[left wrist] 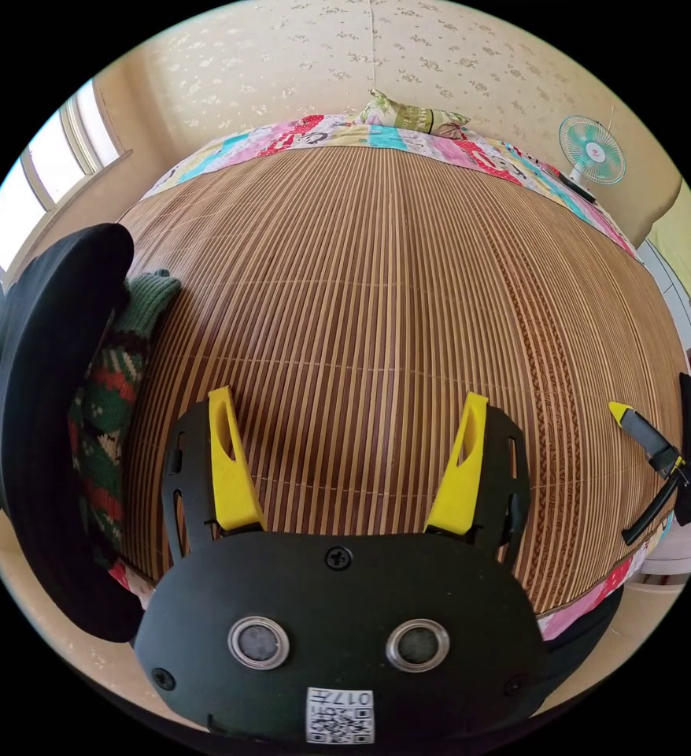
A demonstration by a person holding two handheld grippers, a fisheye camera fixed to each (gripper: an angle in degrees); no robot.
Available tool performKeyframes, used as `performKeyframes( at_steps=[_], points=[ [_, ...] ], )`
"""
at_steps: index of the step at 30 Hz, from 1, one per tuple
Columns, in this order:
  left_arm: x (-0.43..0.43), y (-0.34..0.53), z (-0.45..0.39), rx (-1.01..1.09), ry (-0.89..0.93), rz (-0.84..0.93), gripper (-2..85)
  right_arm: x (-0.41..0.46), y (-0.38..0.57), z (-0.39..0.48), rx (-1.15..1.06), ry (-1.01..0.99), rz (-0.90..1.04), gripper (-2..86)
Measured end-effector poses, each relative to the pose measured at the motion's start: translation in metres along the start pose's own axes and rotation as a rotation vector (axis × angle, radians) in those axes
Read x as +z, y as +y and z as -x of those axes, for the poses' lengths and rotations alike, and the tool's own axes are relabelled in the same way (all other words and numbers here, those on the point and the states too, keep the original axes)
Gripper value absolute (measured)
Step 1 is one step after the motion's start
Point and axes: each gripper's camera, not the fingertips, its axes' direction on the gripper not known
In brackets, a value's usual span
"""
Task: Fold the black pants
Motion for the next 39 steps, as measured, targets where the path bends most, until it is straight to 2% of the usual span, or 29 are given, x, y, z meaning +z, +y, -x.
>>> performKeyframes(
  at_steps=[39],
  points=[
    [0.022, -0.011, 0.034, 0.0, -0.006, -0.002, 36.8, -0.045, -0.028, -0.038, 0.0, 0.006, -0.004, 38.7]
  ],
)
